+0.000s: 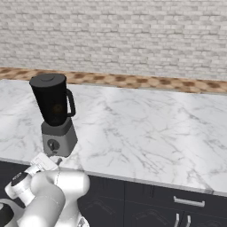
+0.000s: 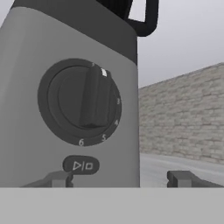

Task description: Open the blender lid, put the orange in the blender, close the lid, and start the blender.

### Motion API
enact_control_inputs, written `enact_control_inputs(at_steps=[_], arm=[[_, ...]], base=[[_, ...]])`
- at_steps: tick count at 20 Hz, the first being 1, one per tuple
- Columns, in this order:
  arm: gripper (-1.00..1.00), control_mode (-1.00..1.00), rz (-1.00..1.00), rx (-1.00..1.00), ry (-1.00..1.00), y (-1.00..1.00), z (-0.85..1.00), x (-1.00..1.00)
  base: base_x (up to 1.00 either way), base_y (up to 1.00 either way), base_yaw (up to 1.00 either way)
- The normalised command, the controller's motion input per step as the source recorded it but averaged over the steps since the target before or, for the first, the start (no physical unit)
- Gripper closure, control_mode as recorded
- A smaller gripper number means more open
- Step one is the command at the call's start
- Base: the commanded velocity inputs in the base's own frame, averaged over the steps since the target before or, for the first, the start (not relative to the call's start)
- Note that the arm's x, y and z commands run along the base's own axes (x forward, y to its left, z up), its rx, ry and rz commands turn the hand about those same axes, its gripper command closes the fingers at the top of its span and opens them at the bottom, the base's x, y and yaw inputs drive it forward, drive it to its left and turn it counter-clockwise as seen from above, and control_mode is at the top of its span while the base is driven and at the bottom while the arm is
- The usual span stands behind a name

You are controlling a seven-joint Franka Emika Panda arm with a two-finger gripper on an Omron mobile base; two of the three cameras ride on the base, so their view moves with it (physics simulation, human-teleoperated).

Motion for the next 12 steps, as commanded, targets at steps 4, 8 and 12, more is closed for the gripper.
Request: enact_control_inputs(at_steps=[4,8,12], arm=[[-1.00,-1.00,0.11,0.00,-0.15,-0.11,0.00,0.05],[-1.00,-1.00,0.10,0.00,-0.13,-0.18,0.00,0.13],[-1.00,-1.00,0.10,0.00,-0.17,-0.28,-0.01,0.04]], base=[[0.00,0.00,0.00],[0.00,0.00,0.00],[0.00,0.00,0.00]])
